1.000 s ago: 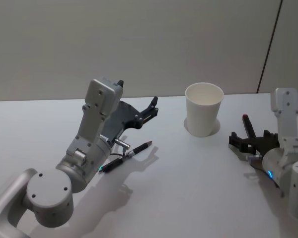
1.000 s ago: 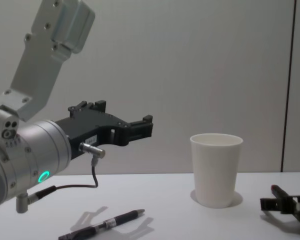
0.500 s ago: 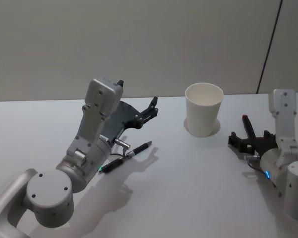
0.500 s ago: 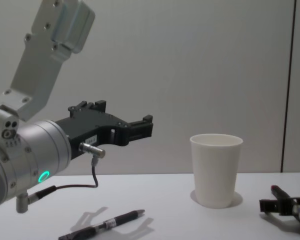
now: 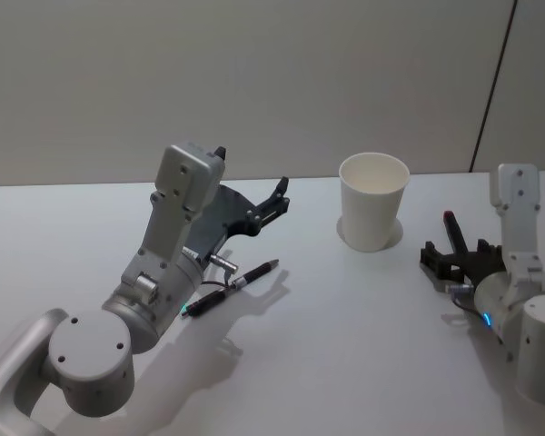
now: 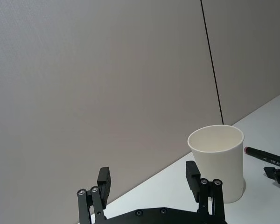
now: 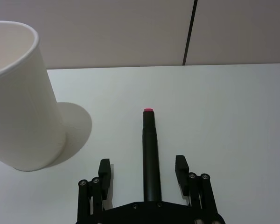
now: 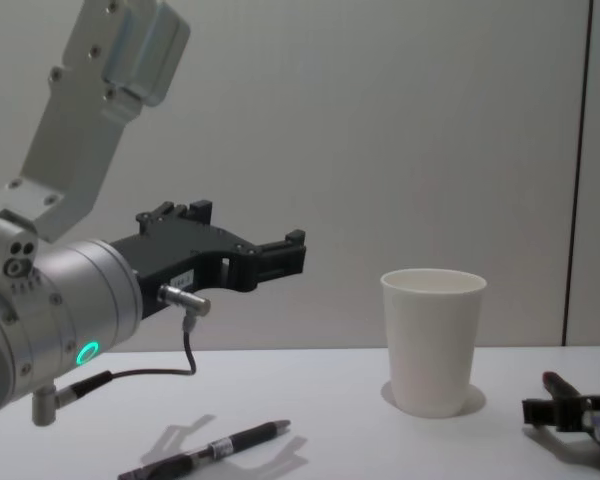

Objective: Place the pen into the pen holder.

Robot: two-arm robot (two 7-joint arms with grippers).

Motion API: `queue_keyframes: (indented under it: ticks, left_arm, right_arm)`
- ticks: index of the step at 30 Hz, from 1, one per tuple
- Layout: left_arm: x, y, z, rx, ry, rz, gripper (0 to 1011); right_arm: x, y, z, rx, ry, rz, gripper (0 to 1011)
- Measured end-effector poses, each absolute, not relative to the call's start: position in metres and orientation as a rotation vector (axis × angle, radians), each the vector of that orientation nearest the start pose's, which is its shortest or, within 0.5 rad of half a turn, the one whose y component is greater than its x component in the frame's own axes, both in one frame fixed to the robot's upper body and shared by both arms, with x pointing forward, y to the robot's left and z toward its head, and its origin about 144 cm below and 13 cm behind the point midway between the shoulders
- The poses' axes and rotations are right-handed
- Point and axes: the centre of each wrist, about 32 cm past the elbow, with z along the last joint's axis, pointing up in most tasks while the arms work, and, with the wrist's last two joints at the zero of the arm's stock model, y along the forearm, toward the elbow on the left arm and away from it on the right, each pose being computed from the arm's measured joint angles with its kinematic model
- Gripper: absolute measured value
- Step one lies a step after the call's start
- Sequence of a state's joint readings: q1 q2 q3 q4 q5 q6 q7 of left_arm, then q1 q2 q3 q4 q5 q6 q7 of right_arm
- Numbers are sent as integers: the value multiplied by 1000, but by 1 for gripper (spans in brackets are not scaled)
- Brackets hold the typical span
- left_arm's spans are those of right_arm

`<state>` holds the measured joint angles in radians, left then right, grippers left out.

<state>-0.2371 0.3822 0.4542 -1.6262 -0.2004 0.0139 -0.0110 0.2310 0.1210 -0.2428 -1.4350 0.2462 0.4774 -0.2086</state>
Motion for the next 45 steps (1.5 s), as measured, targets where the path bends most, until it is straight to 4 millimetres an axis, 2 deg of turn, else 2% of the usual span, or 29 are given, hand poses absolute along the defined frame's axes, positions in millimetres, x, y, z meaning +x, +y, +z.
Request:
queue_keyframes:
  ticks: [23, 27, 34, 36, 39, 45]
  left_arm:
    - [492, 198, 1204, 61, -268, 1124, 1001]
    - [492, 198, 1204, 61, -268, 1124, 1001]
    - [492, 198, 1204, 61, -268, 1124, 1001]
    - [492, 198, 1204, 61, -268, 1124, 1001]
    - [492, 198, 1204, 61, -268, 1124, 1001]
    - [492, 198, 1204, 61, -268, 1124, 1001]
  right_arm:
    - [516, -193, 1168, -326, 315, -1521, 717]
    - [516, -193, 1168, -322, 316, -1524, 621]
    - [516, -194, 1168, -314, 317, -1526, 371]
    - [516, -194, 1168, -311, 317, -1526, 334]
    - [515, -194, 1168, -309, 317, -1526, 196]
    - [515, -194, 1169, -306, 316, -1526, 175]
